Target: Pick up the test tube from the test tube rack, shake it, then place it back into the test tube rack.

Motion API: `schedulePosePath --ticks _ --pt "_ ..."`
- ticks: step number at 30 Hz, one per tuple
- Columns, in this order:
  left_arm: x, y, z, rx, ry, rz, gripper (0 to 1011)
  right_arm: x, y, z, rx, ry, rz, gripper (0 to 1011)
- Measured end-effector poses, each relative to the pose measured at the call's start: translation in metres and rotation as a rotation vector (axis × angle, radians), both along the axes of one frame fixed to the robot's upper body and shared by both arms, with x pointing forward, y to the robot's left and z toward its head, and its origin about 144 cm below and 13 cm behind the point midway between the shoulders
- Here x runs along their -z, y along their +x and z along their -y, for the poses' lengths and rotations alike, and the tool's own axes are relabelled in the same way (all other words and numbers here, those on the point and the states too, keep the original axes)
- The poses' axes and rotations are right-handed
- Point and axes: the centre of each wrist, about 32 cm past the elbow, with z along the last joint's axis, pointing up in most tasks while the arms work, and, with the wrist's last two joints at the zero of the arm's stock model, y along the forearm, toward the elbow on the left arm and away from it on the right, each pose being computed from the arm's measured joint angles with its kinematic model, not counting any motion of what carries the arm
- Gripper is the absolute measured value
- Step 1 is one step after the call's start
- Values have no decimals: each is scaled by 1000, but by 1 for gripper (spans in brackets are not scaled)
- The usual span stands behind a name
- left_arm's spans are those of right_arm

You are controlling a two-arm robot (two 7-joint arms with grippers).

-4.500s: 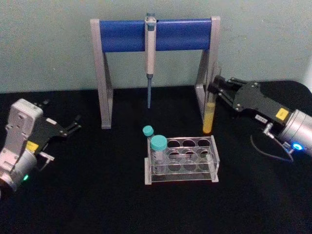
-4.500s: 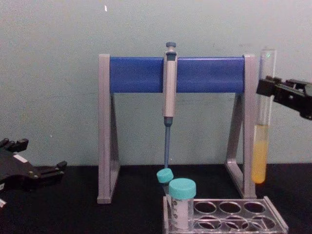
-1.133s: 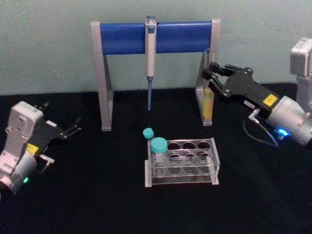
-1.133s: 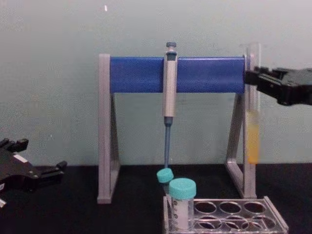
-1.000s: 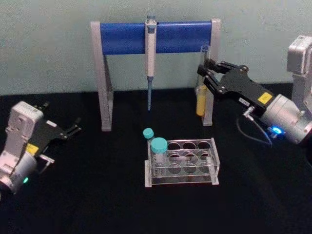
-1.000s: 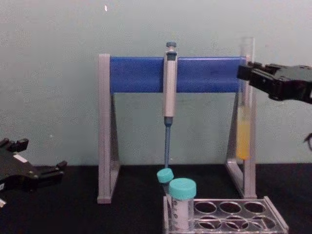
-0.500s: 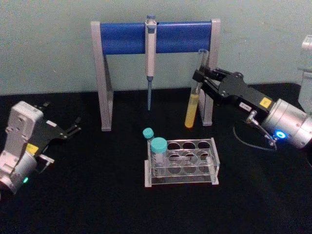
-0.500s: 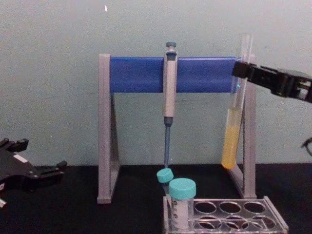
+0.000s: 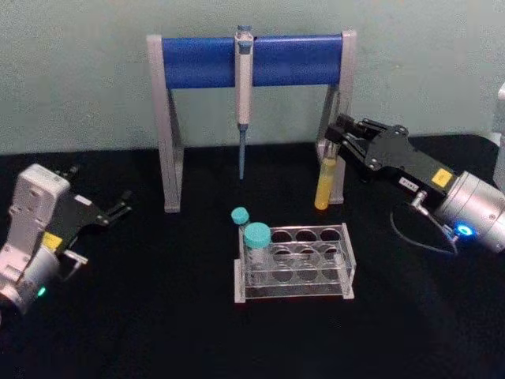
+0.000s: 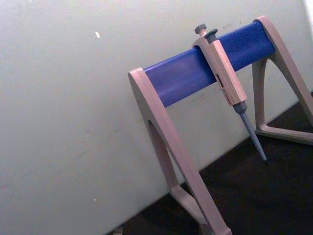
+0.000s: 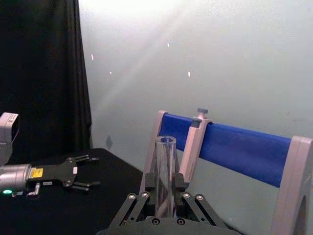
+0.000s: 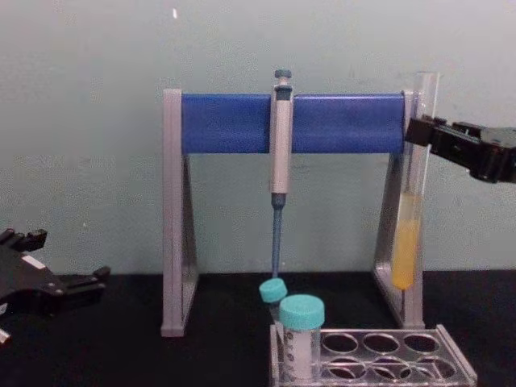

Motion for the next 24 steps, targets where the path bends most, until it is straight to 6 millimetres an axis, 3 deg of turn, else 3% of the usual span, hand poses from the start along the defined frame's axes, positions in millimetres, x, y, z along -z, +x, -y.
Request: schedulePosePath --ticks 24 --pt "0 0 0 0 0 0 1001 18 0 -5 -55 -38 2 217"
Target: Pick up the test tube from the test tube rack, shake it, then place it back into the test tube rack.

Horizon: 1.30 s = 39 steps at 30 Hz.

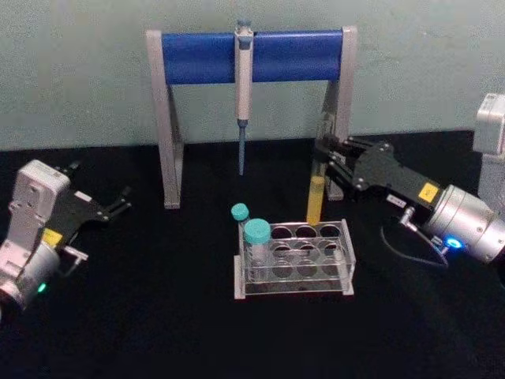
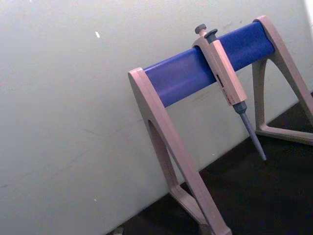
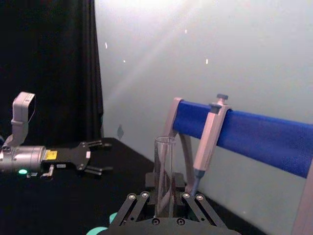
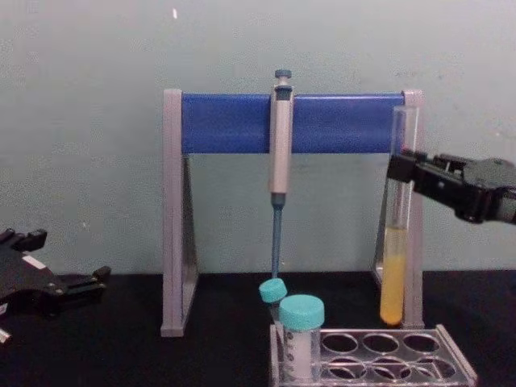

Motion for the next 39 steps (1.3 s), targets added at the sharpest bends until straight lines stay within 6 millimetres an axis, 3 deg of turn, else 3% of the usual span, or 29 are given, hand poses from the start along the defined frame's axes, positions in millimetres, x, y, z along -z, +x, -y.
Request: schedulePosePath --ticks 39 --pt "0 0 0 0 0 0 1001 27 9 -14 -7 -74 -69 217"
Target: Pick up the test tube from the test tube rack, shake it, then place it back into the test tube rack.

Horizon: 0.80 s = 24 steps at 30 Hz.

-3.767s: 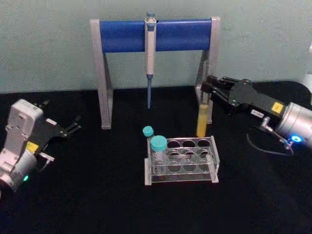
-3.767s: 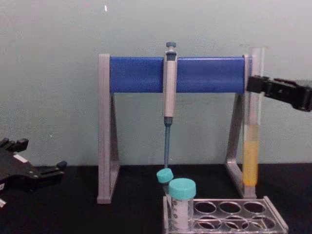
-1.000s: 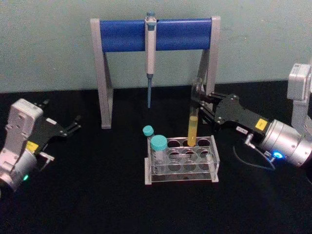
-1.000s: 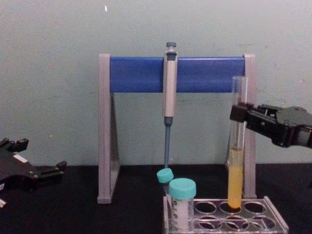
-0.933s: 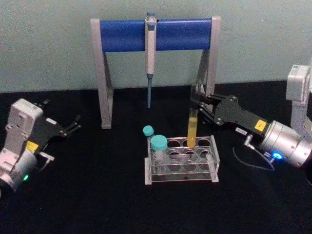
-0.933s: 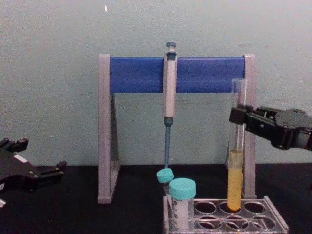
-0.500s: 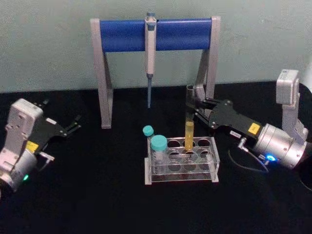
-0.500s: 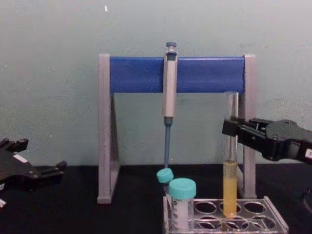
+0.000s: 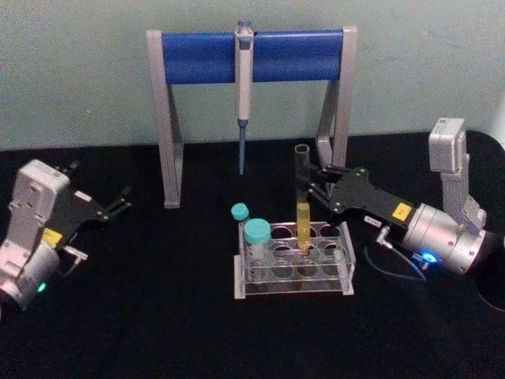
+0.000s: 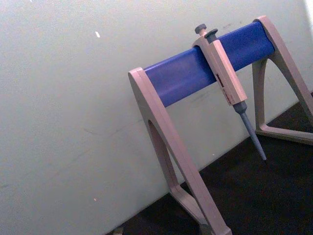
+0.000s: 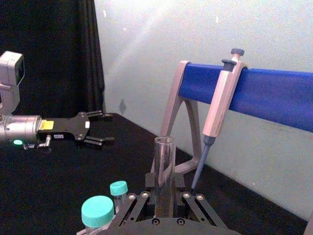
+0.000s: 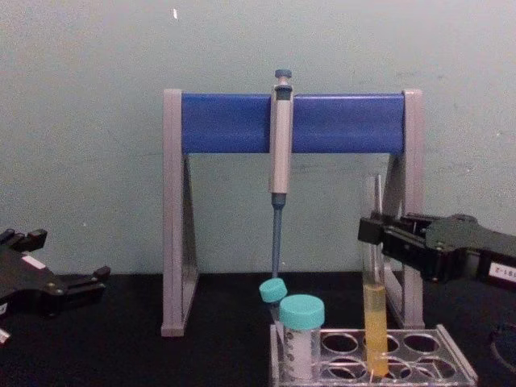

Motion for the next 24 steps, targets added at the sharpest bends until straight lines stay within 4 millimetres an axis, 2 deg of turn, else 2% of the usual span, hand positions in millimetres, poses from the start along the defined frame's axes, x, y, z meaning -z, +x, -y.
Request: schedulePosePath --ticks 24 --pt "0 0 0 0 0 0 1001 5 0 -1 -1 -53 -34 217"
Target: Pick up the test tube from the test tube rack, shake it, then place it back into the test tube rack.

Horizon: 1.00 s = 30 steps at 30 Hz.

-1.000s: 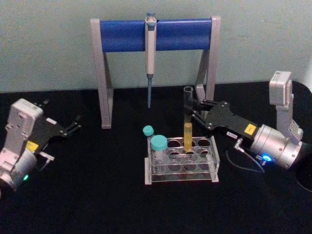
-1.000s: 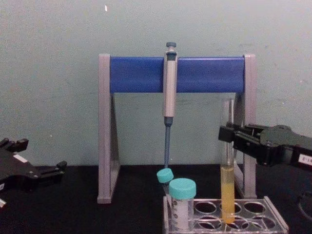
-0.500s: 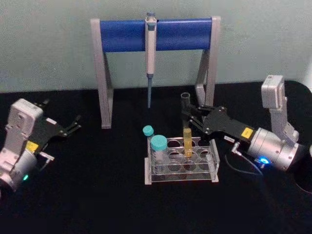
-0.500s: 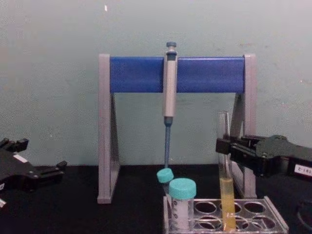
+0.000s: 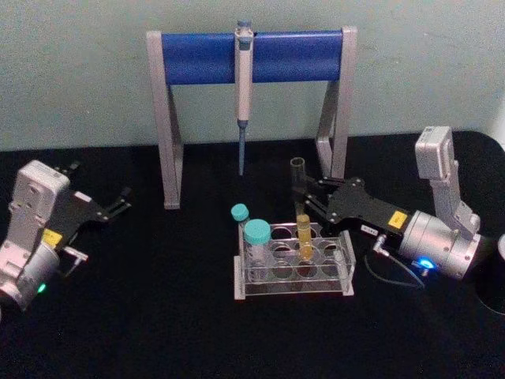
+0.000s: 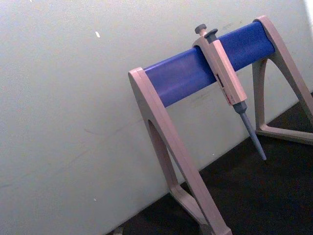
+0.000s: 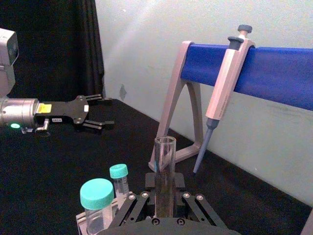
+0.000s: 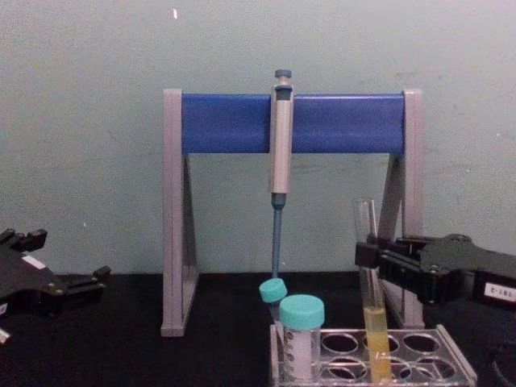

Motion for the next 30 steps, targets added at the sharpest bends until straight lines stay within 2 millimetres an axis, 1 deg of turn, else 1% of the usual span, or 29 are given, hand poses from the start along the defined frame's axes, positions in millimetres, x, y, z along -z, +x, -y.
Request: schedulePosePath --ticks 30 --pt "0 0 0 0 0 0 1001 -1 0 0 -2 -26 -14 217"
